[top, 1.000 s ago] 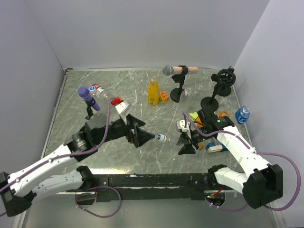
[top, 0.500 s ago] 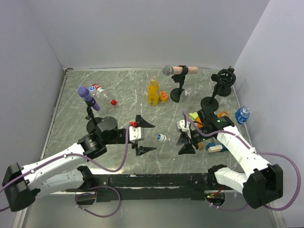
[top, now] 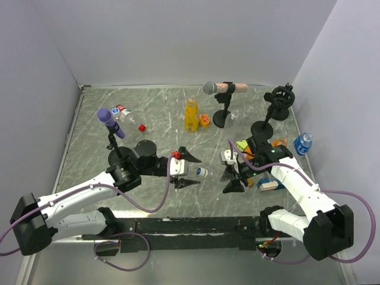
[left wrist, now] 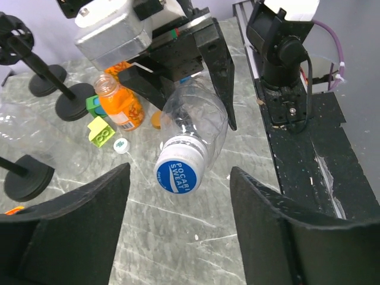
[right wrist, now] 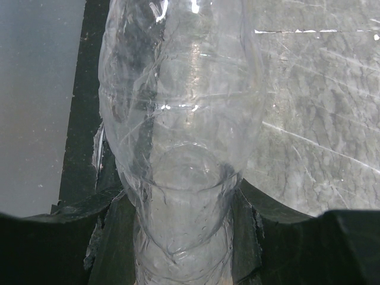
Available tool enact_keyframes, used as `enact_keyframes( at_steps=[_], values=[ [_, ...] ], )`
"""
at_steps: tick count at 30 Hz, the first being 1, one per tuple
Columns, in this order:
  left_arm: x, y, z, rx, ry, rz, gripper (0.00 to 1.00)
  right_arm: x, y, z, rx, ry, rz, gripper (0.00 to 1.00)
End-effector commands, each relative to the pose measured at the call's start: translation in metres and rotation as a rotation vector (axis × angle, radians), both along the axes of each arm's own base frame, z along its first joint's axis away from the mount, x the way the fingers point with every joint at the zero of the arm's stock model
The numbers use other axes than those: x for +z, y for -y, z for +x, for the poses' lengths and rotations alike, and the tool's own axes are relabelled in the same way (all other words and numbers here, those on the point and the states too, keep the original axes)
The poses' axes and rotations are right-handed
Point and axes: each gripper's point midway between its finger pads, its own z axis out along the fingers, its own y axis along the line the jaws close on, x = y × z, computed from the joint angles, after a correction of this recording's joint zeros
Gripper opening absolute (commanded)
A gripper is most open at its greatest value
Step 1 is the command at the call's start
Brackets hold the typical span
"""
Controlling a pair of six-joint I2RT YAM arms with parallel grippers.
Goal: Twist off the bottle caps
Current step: Unscrew the bottle cap from the plastic bottle.
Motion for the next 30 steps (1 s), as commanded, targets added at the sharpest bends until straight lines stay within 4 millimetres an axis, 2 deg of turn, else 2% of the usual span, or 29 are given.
enact_keyframes(
  at_steps=[1, 5, 6, 9, 12, 14, 19, 24, 26, 27, 30],
  values=[
    [0.025, 0.009, -0.003, -0.059, 0.061, -0.047, 0.70, 0.006, -0.006, 0.002, 0.032, 0.040, 0.044, 0.31],
    [0.023, 0.012, -0.002, -0.066, 0.054, -0.034, 0.63, 0.006, -0.006, 0.002, 0.032, 0.041, 0.045, 0.31],
    [0.023, 0.012, -0.002, -0.066, 0.052, -0.033, 0.58, 0.006, -0.006, 0.002, 0.032, 0.043, 0.045, 0.31],
    [0.023, 0.013, -0.002, -0.071, 0.036, -0.026, 0.41, 0.005, -0.006, 0.002, 0.031, 0.041, 0.042, 0.31],
    [0.020, 0.013, -0.003, -0.067, 0.008, -0.018, 0.18, 0.006, -0.006, 0.002, 0.031, 0.042, 0.042, 0.31],
    [0.020, 0.012, -0.003, -0.054, -0.024, -0.015, 0.09, 0.006, -0.006, 0.002, 0.031, 0.042, 0.044, 0.31],
    [0.031, 0.008, -0.007, 0.002, -0.186, -0.040, 0.01, 0.006, -0.006, 0.002, 0.031, 0.042, 0.042, 0.31],
    [0.052, 0.005, -0.010, 0.134, -0.568, -0.076, 0.04, 0.006, -0.006, 0.002, 0.032, 0.042, 0.042, 0.31],
    [0.057, 0.004, -0.001, 0.248, -0.731, -0.080, 0.04, 0.006, -0.006, 0.002, 0.033, 0.044, 0.042, 0.31],
    [0.052, 0.002, -0.003, 0.280, -0.802, -0.038, 0.04, 0.005, -0.006, 0.002, 0.033, 0.044, 0.041, 0.31],
    [0.056, 0.002, -0.009, 0.296, -0.932, -0.013, 0.04, 0.006, -0.006, 0.001, 0.034, 0.042, 0.044, 0.31]
  ],
)
